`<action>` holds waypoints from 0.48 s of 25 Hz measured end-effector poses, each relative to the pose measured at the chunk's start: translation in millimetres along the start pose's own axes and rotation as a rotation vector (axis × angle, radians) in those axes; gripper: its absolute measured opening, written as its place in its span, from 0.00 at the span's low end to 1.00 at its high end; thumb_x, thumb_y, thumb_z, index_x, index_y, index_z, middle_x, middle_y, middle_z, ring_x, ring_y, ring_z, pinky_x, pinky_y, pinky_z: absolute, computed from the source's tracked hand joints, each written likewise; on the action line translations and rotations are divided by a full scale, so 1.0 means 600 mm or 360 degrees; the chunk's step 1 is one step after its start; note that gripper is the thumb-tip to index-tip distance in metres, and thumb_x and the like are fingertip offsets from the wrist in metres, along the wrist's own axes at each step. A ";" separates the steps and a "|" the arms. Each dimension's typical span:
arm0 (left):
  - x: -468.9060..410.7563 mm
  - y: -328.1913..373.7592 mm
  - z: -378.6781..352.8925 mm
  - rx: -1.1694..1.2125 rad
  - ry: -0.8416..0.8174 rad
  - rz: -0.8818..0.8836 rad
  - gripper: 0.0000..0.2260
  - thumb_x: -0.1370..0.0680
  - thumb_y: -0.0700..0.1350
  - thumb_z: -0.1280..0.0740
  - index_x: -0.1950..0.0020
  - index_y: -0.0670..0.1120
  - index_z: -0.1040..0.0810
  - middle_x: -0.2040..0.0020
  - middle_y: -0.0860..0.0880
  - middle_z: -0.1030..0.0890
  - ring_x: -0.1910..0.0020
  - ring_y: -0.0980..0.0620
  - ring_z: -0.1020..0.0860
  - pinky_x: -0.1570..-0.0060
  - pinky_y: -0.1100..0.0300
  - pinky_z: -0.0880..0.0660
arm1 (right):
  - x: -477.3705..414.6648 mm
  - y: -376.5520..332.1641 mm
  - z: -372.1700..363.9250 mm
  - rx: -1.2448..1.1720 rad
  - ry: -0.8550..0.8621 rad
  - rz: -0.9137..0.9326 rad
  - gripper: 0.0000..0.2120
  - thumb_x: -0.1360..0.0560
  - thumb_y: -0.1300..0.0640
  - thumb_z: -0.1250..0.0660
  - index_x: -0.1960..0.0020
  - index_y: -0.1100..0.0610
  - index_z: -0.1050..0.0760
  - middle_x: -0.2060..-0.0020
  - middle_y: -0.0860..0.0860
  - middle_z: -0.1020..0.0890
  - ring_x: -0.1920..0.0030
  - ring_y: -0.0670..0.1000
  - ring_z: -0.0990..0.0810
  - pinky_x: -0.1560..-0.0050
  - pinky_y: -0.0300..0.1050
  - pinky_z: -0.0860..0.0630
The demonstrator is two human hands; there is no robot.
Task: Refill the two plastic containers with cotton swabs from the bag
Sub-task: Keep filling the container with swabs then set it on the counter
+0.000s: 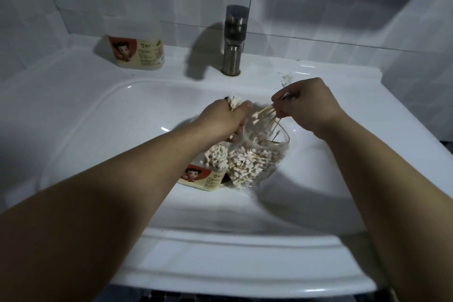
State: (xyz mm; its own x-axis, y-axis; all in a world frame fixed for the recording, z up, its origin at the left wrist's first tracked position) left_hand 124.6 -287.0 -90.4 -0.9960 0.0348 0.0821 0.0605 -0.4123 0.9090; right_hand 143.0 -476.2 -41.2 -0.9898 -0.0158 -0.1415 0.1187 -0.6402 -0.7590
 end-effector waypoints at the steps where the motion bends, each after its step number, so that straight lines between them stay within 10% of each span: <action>1: 0.002 0.001 0.000 0.0020 -0.0004 -0.0012 0.20 0.17 0.58 0.37 0.52 0.42 0.18 0.55 0.42 0.14 0.60 0.47 0.16 0.54 0.51 0.17 | 0.001 0.000 0.000 0.0061 0.0002 0.0005 0.11 0.26 0.66 0.31 0.60 0.51 0.17 0.72 0.48 0.16 0.67 0.45 0.14 0.60 0.36 0.23; 4: 0.001 0.002 -0.003 -0.0006 -0.0012 -0.0094 0.19 0.18 0.57 0.34 0.52 0.42 0.18 0.57 0.43 0.14 0.57 0.43 0.15 0.49 0.43 0.17 | 0.001 -0.005 0.003 0.0086 0.0065 0.0027 0.11 0.26 0.65 0.31 0.60 0.51 0.17 0.72 0.47 0.16 0.67 0.43 0.15 0.63 0.31 0.24; 12: -0.003 0.005 0.000 0.0305 -0.0019 -0.0108 0.14 0.23 0.55 0.29 0.64 0.50 0.21 0.57 0.39 0.15 0.53 0.40 0.14 0.45 0.37 0.19 | -0.002 -0.007 -0.003 -0.0315 -0.0030 0.0087 0.07 0.27 0.69 0.26 0.58 0.58 0.16 0.67 0.56 0.16 0.66 0.52 0.14 0.47 0.60 0.17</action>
State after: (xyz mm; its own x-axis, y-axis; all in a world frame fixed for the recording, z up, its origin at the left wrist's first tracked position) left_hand 126.6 -288.5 -88.1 -0.9975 0.0678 0.0215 0.0055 -0.2279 0.9737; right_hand 143.6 -472.5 -39.0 -0.9826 -0.0617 -0.1753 0.1834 -0.4747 -0.8608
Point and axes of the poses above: each hand's wrist, its own x-axis away from the middle knuckle, its own z-axis out of the back of the hand, y = z × x, the point moved 4 cm from there along -x, towards the middle knuckle
